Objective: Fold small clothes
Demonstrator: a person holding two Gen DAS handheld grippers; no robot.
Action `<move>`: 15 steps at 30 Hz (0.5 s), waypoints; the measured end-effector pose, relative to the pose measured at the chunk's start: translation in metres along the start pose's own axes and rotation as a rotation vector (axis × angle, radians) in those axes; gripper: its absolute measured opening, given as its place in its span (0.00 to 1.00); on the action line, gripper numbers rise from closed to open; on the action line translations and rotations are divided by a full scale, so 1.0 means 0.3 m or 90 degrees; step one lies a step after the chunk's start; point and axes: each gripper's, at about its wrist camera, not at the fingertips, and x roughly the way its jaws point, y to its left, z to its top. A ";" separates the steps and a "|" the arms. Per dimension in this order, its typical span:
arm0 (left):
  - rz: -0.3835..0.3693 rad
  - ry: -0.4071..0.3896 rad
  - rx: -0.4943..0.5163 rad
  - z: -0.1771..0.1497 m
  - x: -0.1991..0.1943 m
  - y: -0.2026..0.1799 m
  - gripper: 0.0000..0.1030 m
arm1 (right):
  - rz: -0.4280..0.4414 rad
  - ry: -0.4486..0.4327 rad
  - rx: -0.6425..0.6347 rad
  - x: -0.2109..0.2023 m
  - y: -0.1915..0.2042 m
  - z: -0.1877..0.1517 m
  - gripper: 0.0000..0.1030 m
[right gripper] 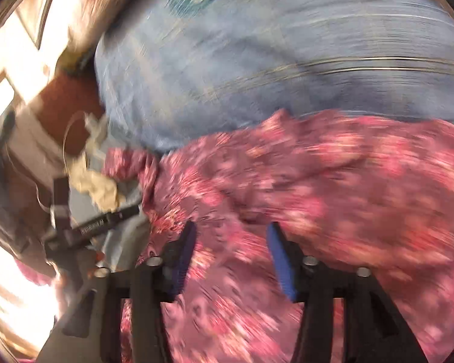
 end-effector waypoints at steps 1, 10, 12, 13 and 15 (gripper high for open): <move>-0.025 0.007 0.021 -0.008 0.002 -0.042 1.00 | -0.004 -0.020 0.041 -0.072 -0.074 -0.019 0.56; -0.139 0.125 0.100 0.054 0.137 -0.392 1.00 | 0.005 -0.084 0.321 -0.259 -0.516 -0.138 0.56; -0.146 0.156 0.089 0.074 0.192 -0.441 1.00 | 0.023 -0.093 0.337 -0.262 -0.547 -0.145 0.56; -0.153 0.175 0.079 0.084 0.226 -0.459 1.00 | 0.030 -0.094 0.341 -0.253 -0.554 -0.146 0.56; -0.167 0.191 0.048 0.097 0.275 -0.474 1.00 | 0.040 -0.095 0.347 -0.245 -0.573 -0.148 0.56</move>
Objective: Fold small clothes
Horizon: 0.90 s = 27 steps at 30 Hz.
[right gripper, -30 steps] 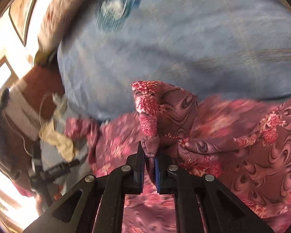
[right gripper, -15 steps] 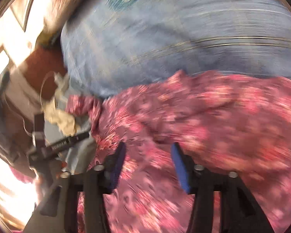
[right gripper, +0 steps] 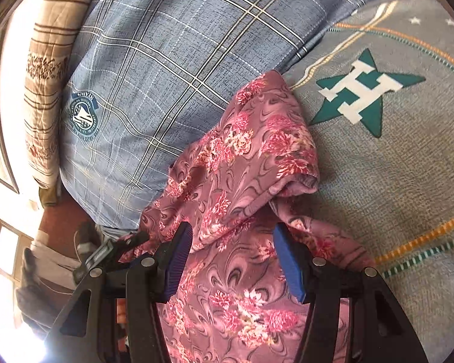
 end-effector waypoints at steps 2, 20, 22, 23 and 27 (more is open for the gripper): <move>-0.033 -0.035 -0.029 0.012 0.001 0.003 0.89 | 0.011 -0.003 0.012 0.018 -0.016 0.008 0.56; 0.143 -0.188 -0.020 -0.163 -0.148 0.136 0.05 | 0.060 0.005 -0.008 0.121 0.021 0.016 0.07; 0.163 -0.174 -0.015 -0.173 -0.115 0.150 0.08 | 0.040 0.028 0.003 0.146 -0.012 -0.018 0.07; 0.161 -0.170 -0.014 -0.175 -0.111 0.153 0.08 | 0.038 0.034 0.004 0.143 -0.016 -0.029 0.07; 0.119 -0.170 -0.009 -0.194 -0.161 0.161 0.13 | 0.032 0.039 -0.028 0.051 0.008 -0.068 0.24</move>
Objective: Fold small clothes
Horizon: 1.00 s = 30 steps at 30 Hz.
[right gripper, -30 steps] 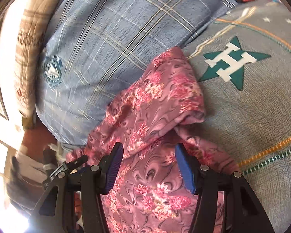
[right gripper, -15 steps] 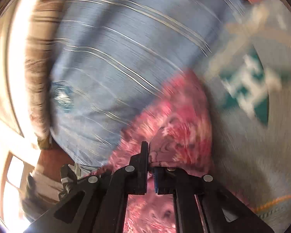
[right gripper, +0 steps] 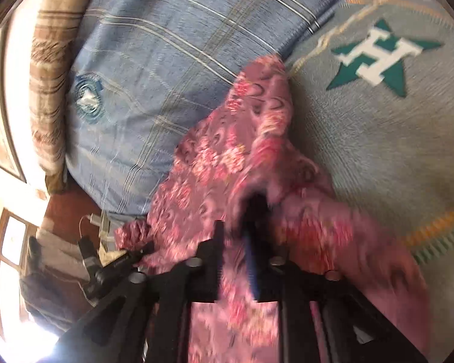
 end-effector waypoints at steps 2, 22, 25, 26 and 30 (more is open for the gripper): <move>-0.014 -0.016 -0.014 -0.004 -0.060 0.019 0.18 | 0.005 -0.024 -0.030 -0.081 0.036 -0.014 0.26; 0.074 0.069 0.149 -0.072 -0.022 -0.130 0.62 | -0.096 -0.052 -0.100 -0.029 0.014 0.103 0.36; 0.066 0.065 0.165 -0.138 -0.164 -0.070 0.67 | -0.046 -0.032 -0.135 -0.116 0.051 0.034 0.53; 0.066 0.071 0.164 -0.173 -0.210 -0.036 0.70 | -0.038 -0.024 -0.149 -0.139 0.064 0.002 0.59; 0.044 0.121 0.137 -0.330 -0.312 0.106 0.73 | -0.048 0.022 -0.187 -0.197 0.056 -0.126 0.61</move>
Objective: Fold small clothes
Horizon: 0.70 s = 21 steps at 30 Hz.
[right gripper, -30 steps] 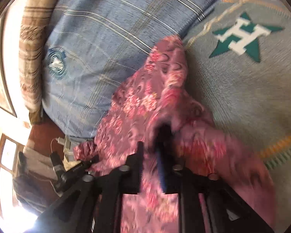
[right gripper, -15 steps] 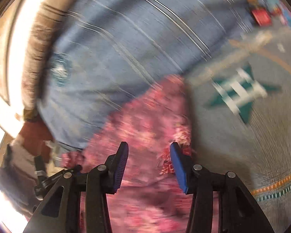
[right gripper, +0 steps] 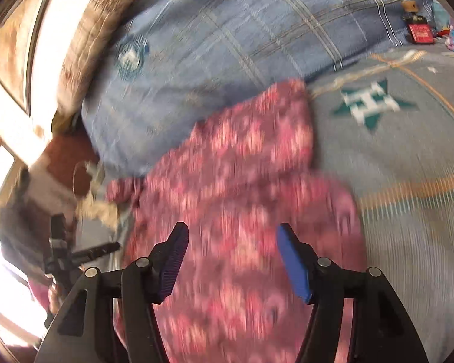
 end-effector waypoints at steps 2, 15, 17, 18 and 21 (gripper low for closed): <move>-0.030 0.037 -0.020 -0.101 -0.003 0.031 0.73 | -0.015 0.020 -0.002 -0.020 -0.008 -0.068 0.61; -0.021 0.058 0.056 -0.429 -0.011 -0.076 0.54 | 0.003 -0.016 0.055 -0.140 -0.020 -0.181 0.61; 0.003 0.043 0.046 -0.433 -0.027 -0.065 0.19 | -0.003 -0.021 0.062 -0.150 -0.023 -0.182 0.61; -0.015 0.048 0.016 -0.434 -0.036 -0.042 0.08 | -0.001 -0.023 0.067 -0.155 -0.025 -0.186 0.61; 0.011 0.064 -0.053 -0.454 -0.055 0.014 0.07 | 0.002 -0.025 0.077 -0.164 -0.031 -0.187 0.61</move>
